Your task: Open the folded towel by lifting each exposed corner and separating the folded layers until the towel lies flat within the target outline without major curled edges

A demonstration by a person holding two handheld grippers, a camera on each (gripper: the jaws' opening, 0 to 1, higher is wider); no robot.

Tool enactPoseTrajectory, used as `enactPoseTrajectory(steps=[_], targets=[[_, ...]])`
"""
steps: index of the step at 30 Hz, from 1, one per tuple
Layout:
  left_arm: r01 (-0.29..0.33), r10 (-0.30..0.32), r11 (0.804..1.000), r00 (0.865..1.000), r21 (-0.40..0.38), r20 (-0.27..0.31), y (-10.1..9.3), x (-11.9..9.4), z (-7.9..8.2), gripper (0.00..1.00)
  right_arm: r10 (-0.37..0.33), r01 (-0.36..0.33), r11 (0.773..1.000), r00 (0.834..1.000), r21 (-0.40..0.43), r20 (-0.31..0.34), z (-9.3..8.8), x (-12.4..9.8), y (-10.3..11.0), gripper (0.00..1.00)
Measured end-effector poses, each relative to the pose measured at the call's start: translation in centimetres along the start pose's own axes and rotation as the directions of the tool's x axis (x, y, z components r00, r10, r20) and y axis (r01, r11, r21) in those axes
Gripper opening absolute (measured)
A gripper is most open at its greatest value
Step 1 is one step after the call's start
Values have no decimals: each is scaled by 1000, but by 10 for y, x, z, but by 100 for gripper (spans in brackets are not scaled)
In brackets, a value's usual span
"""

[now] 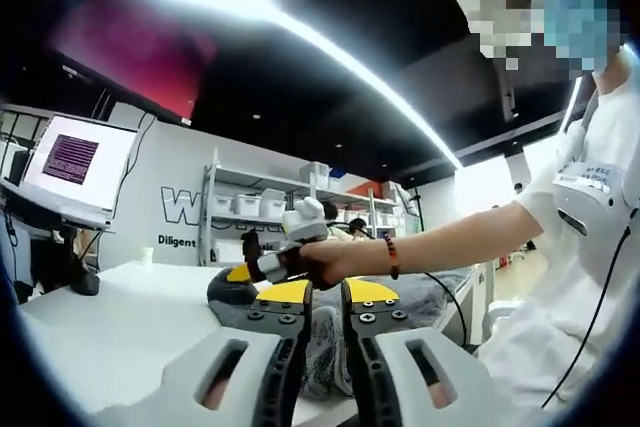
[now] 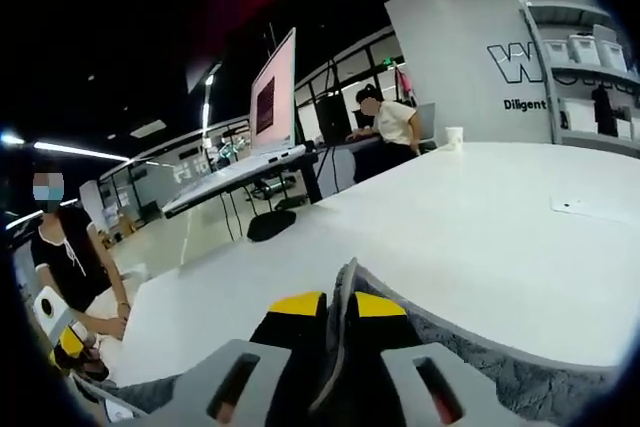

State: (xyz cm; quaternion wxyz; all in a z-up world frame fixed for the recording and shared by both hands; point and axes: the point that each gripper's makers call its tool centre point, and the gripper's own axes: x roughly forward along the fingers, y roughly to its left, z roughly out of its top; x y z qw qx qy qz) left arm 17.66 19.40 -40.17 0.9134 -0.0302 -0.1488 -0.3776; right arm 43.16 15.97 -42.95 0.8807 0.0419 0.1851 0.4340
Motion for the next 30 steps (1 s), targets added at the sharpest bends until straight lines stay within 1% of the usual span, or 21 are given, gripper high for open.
enactPoseTrajectory(steps=[1, 2, 4, 6, 10, 12, 15, 16, 17, 18, 23, 26, 30], targets=[[8, -7, 1000, 1000, 15, -16, -3, 1, -3, 11, 2, -2, 1000, 1000, -3, -3, 0, -2, 0, 4], [9, -9, 1000, 999, 14, -31, -4, 2, -5, 11, 3, -3, 1000, 1000, -1, -4, -1, -3, 0, 4], [8, -7, 1000, 999, 24, -44, -5, 2, -7, 12, 3, -3, 1000, 1000, 6, 0, -1, -5, 0, 4], [-7, 8, 1000, 999, 21, -54, -2, 2, -9, 11, 10, -10, 1000, 1000, 3, -5, -2, -4, 1, 4], [-28, 30, 999, 994, 23, -103, 3, 4, -19, 12, 4, -4, 1000, 1000, 1, -8, -6, -5, 1, 4], [-32, 35, 999, 993, 26, -111, 3, 4, -21, 12, 4, -4, 1000, 1000, 1, -13, -8, -5, 1, 4], [-44, 47, 999, 989, 27, -138, 7, 5, -27, 10, 2, -2, 1000, 1000, 4, -19, -10, -6, 0, 2], [-56, 59, 998, 987, 22, -152, 9, 4, -29, 8, -1, 1, 1000, 1000, 4, -20, -11, -6, -1, 0], [-61, 64, 998, 986, 27, -152, 9, 3, -29, 4, -6, 6, 1000, 1000, 4, -21, -12, -6, -2, 0], [-78, 82, 996, 987, 32, -141, 13, 2, -27, 3, -15, 15, 1000, 1000, 8, -24, -13, -7, -4, 0], [-97, 98, 995, 989, 15, -111, 16, -5, -20, 2, -31, 31, 999, 999, 10, -13, -12, -7, -6, 0], [-117, 118, 993, 988, 14, -103, 20, -8, -19, 2, -16, 16, 999, 1000, 29, -10, -12, -6, -3, 0], [-132, 132, 991, 987, 8, -93, 23, -14, -17, 2, -18, 18, 999, 1000, 29, -2, -10, -5, -3, 0]])
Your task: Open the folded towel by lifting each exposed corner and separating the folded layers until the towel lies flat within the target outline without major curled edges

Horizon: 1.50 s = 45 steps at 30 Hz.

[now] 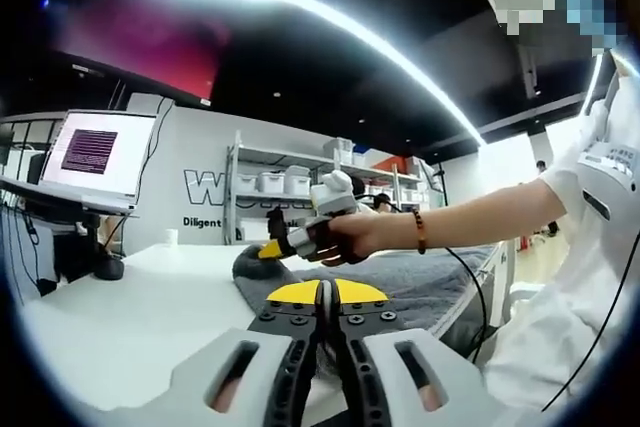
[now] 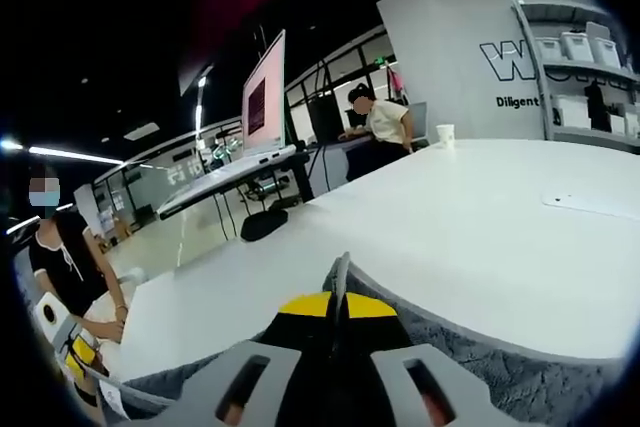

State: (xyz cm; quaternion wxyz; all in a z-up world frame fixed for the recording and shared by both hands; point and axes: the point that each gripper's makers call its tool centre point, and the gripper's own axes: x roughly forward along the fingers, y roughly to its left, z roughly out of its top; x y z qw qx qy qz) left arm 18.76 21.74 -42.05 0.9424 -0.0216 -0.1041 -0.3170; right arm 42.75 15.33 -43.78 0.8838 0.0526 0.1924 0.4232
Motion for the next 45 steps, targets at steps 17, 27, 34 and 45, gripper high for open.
enactPoseTrajectory(steps=[17, 27, 34, 45], targets=[[-46, 46, 999, 999, -1, 21, 9, -16, 6, 2, 68, -76, 992, 994, 96, 90, 24, 14, 26, 0], [-44, 45, 999, 998, -20, 41, 11, -26, 9, 2, 96, -110, 988, 988, 110, 125, 35, 23, 39, 0], [-65, 66, 997, 997, -30, 36, 15, -28, 7, 2, 116, -132, 985, 983, 108, 143, 42, 29, 46, 0], [-107, 109, 991, 994, -85, 24, 28, -38, 1, 3, 139, -155, 981, 982, 118, 128, 33, 50, 56, 0]])
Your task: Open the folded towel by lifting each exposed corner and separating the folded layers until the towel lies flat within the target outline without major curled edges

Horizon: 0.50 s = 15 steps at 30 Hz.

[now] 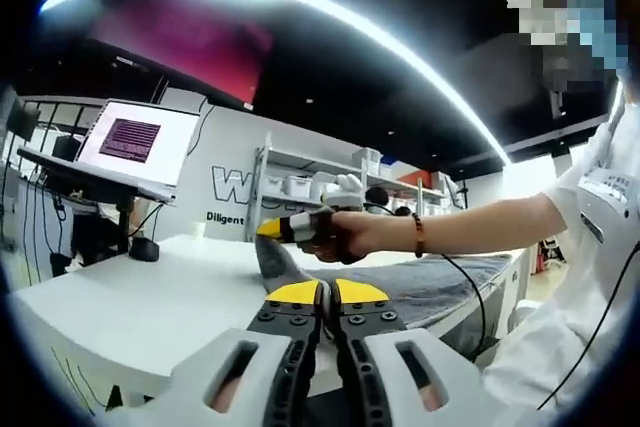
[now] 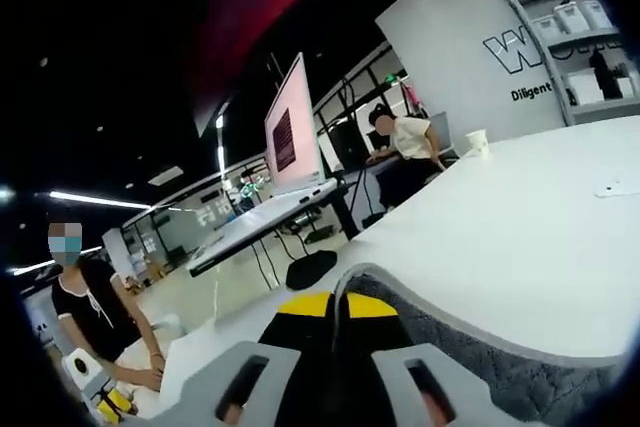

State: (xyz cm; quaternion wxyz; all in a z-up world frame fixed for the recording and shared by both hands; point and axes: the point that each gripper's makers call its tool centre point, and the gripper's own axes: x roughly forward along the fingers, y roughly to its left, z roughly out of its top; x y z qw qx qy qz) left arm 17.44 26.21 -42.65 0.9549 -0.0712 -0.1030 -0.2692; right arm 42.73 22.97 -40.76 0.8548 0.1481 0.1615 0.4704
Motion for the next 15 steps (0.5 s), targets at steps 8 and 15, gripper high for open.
enactPoseTrajectory(steps=[8, 15], targets=[[-33, 33, 997, 999, -76, -4, 11, -7, -4, 2, 15, -15, 1000, 1000, 1, 7, 0, 7, 4, 0], [-67, 64, 991, 998, -116, -24, 18, -10, -10, 2, 26, -26, 999, 1000, -18, -4, -3, 13, 9, 5]])
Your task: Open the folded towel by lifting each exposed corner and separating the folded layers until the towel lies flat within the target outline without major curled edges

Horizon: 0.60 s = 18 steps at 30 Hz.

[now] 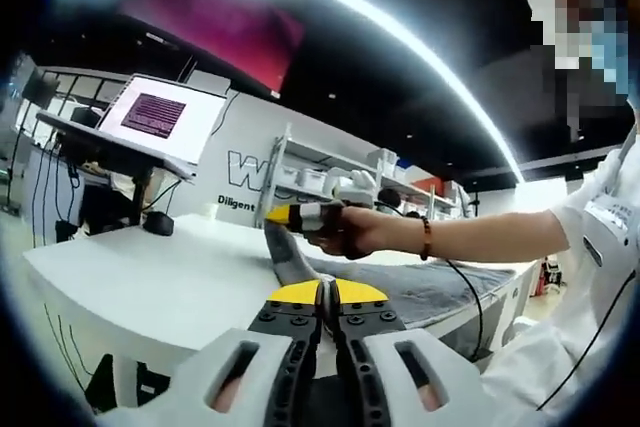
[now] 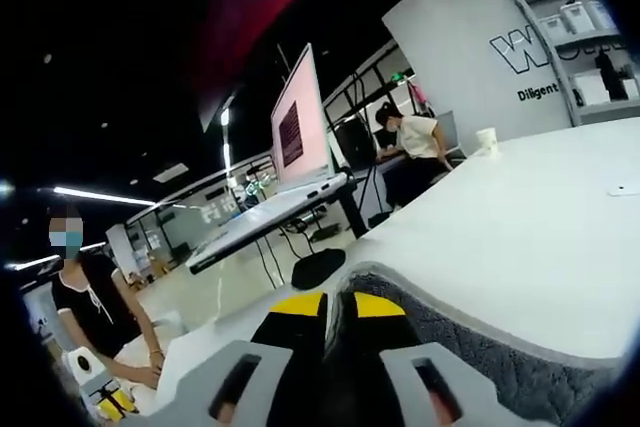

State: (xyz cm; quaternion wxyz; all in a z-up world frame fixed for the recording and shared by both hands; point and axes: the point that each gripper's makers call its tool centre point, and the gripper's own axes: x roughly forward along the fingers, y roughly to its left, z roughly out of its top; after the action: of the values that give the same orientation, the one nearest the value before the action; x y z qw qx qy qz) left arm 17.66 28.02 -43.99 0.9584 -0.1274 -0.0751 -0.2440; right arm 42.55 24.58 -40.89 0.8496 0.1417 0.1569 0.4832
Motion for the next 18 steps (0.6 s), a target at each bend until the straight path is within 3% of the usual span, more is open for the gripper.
enactPoseTrajectory(steps=[5, 6, 10, 18], targets=[[-40, 41, 999, 999, 15, -31, 5, -2, -4, 2, 25, -25, 999, 1000, -20, -4, -3, 4, 4, 13], [-44, 44, 999, 998, 19, -35, 5, -2, -4, 2, 41, -42, 996, 999, -80, -20, -6, 6, 6, 16], [-61, 62, 998, 997, 31, -46, 8, -6, -5, 2, 58, -68, 988, 995, -135, -75, -17, 9, 12, 31], [-102, 104, 994, 993, 30, -56, 16, -12, -6, 3, 66, -76, 988, 995, -135, -75, -20, 12, 17, 32]])
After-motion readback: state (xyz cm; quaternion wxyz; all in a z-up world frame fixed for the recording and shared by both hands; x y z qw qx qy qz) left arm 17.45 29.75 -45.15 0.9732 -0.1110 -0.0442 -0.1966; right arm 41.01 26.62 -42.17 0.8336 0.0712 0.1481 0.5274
